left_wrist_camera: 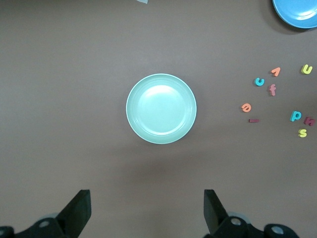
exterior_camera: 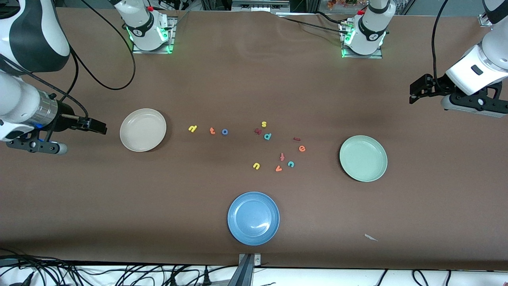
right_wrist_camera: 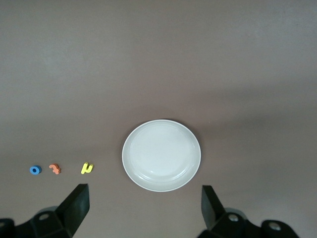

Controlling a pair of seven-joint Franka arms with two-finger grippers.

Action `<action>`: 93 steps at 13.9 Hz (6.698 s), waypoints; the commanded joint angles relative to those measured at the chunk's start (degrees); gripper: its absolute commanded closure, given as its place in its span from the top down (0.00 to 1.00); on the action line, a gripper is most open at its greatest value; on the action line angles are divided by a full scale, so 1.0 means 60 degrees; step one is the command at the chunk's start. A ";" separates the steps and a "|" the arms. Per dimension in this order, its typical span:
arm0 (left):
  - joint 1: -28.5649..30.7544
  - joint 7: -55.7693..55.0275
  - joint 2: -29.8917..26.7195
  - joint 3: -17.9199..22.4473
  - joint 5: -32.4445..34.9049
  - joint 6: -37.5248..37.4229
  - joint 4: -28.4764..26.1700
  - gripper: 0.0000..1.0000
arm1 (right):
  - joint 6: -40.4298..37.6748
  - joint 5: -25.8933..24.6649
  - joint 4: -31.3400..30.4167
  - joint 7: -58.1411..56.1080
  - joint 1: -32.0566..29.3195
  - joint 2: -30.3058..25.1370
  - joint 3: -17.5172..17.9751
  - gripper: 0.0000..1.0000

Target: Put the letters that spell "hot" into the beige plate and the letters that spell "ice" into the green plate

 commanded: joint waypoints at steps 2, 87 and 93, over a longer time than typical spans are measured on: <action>-0.0033 0.0122 -0.0022 -0.0018 0.0053 -0.0281 0.0225 1.00 | -0.0124 0.0190 0.0061 0.0114 -0.0058 -0.0093 0.0010 1.00; -0.0807 0.0137 0.1614 -0.0866 -0.0328 -0.0047 0.0240 1.00 | 0.1969 0.0820 -0.1492 0.1443 0.2359 -0.0315 -0.1457 0.99; -0.2125 0.0020 0.4133 -0.0941 -0.0226 0.1401 0.1409 1.00 | 0.3285 0.0806 -0.2060 0.4706 0.3325 0.0888 -0.1367 0.99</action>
